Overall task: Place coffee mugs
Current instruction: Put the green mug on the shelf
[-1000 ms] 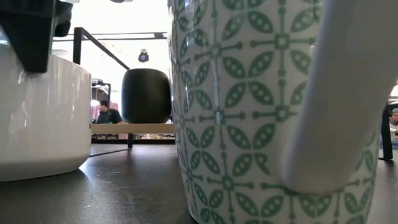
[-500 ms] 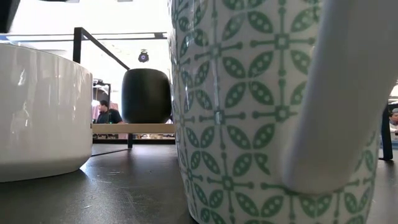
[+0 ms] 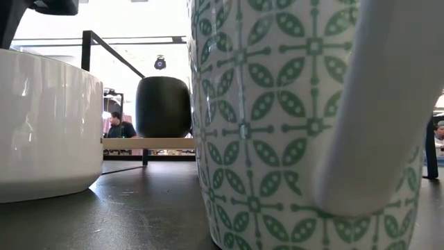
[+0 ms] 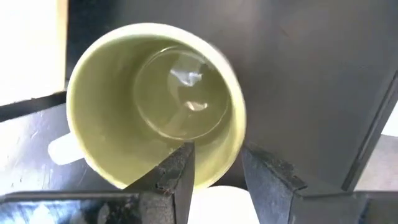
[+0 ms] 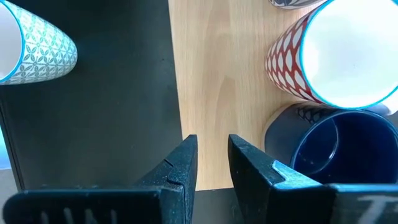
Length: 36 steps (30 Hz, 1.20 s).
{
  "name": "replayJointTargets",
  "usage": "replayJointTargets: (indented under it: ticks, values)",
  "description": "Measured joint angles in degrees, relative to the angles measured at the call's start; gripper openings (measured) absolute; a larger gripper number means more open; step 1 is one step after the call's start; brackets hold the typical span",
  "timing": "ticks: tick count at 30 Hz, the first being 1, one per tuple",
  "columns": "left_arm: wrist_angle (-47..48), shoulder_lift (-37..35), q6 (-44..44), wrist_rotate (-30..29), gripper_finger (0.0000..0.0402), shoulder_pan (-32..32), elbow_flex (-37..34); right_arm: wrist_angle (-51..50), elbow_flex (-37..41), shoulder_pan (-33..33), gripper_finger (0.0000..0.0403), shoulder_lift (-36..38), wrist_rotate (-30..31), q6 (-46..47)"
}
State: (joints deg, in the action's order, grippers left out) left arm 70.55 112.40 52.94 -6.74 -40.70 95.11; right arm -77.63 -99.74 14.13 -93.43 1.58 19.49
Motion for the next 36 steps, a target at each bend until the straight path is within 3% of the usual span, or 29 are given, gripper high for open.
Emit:
replayJointTargets:
  ticks: [10, 18, 22, 28, 36]
  values:
    - [-6.0, 0.0, -3.2, 0.3, 0.0104, 0.0, -1.3, 0.1, 0.0, 0.0, 0.0079, 0.0, 0.0, 0.0]
    - [-8.7, 0.0, -2.2, 1.8, 0.0012, 0.4, -2.0, 0.1, 0.0, 0.0, 0.0077, 0.0, 0.0, 0.0]
    - [-9.2, 0.0, 2.0, 2.4, 0.0010, 1.2, -1.9, 0.2, 0.0, 0.0, 0.0079, 0.0, 0.0, 0.0]
    - [-10.4, 0.0, 16.1, 4.7, 0.0005, 3.6, -1.7, 0.2, 0.0, 0.0, 0.0073, 0.0, 0.0, 0.0]
    - [-14.6, 0.0, 19.5, 4.9, 0.0007, 5.0, 0.4, 0.2, 0.0, 0.0, 0.0080, 0.0, 0.0, 0.0]
